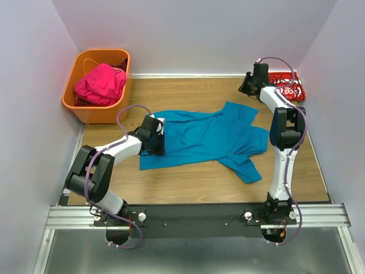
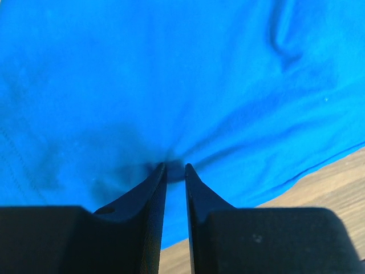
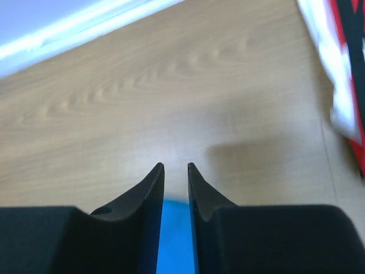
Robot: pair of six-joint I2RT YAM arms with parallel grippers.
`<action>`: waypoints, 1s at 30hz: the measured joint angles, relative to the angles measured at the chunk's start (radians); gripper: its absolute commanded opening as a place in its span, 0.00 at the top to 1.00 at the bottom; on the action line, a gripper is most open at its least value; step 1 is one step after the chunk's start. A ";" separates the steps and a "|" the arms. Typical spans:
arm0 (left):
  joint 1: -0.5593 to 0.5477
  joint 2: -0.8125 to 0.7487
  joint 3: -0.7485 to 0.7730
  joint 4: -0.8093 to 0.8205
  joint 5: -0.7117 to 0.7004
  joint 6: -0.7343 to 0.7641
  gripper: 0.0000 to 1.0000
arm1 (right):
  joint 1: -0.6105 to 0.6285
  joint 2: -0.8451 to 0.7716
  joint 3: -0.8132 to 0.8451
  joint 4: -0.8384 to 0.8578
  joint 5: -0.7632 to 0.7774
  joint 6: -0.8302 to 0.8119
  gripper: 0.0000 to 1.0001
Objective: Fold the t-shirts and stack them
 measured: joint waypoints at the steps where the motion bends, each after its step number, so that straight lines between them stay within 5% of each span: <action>1: 0.001 -0.006 -0.002 -0.010 0.000 0.000 0.73 | 0.000 -0.035 -0.047 0.014 -0.009 -0.002 0.70; 12: -0.004 -0.063 0.024 -0.058 -0.002 0.027 0.59 | 0.002 -0.732 -0.783 -0.022 -0.148 0.036 0.69; 21: -0.207 -0.021 0.233 0.028 0.013 0.123 0.51 | 0.002 -0.824 -1.070 -0.050 -0.219 0.090 0.69; 30: -0.381 0.259 0.470 0.068 0.066 0.190 0.72 | 0.002 -0.799 -1.072 -0.043 -0.207 0.089 0.70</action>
